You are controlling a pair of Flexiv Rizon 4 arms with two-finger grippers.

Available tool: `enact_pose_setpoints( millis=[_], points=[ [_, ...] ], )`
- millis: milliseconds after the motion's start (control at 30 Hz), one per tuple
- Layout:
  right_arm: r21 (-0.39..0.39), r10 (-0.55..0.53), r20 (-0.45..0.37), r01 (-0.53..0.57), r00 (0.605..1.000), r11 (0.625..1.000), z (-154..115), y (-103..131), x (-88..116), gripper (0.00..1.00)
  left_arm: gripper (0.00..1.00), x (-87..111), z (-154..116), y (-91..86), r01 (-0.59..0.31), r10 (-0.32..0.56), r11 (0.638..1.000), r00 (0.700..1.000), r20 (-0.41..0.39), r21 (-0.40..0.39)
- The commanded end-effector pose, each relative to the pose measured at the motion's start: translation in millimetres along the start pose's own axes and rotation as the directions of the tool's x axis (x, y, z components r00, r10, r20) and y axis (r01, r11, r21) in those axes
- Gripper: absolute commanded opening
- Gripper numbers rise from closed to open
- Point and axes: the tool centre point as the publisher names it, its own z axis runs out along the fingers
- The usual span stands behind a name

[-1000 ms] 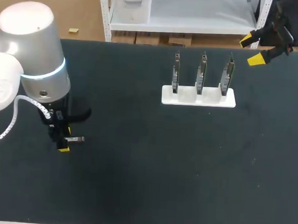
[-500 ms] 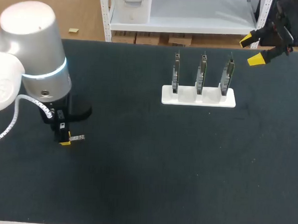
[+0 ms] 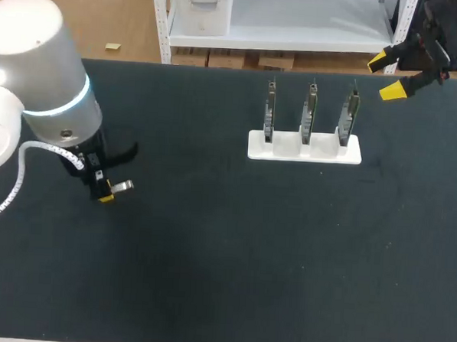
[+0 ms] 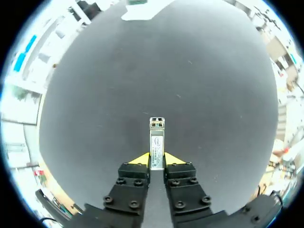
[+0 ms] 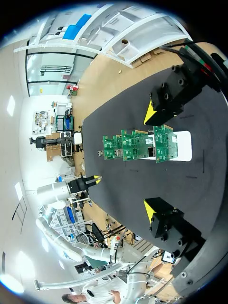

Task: Pick up the optical module with the left hand, and insert it into the network port with the right hand.

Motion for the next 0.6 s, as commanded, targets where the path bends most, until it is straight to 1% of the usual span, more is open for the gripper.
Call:
enact_pose_setpoints(
  millis=[33,167,233,333,400,500,600],
  points=[
    [0.002,0.000,0.000,0.000,1.000,1.000,0.1,0.8,-0.1,1.00,0.00,7.0,-16.5,4.7,0.052,-0.050,0.998,0.995,0.083,-0.032],
    [0.002,0.000,0.000,0.000,1.000,1.000,0.1,0.8,-0.1,1.00,0.00,0.3,-31.9,19.3,0.139,-0.128,0.989,0.977,0.168,-0.055],
    [0.002,0.000,0.000,0.000,1.000,1.000,0.1,0.8,-0.1,1.00,0.00,-5.6,-40.9,26.5,0.179,-0.162,0.982,0.960,0.227,-0.058],
    [0.002,0.000,0.000,0.000,1.000,1.000,0.1,0.8,-0.1,1.00,0.00,-17.2,-57.9,39.9,0.263,-0.228,0.963,0.914,0.335,-0.062],
    [0.002,0.000,0.000,0.000,1.000,1.000,0.1,0.8,-0.1,1.00,0.00,-26.9,-70.5,50.7,0.325,-0.276,0.944,0.865,0.418,-0.050],
    [0.002,0.000,0.000,0.000,1.000,1.000,0.1,0.8,-0.1,1.00,0.00,-43.7,-87.6,65.4,0.364,-0.297,0.931,0.811,0.504,-0.038],
    [0.002,0.000,0.000,0.000,1.000,1.000,0.1,0.8,-0.1,1.00,0.00,-65.1,-105.0,79.2,0.367,-0.281,0.929,0.776,0.564,-0.041]
  ],
)
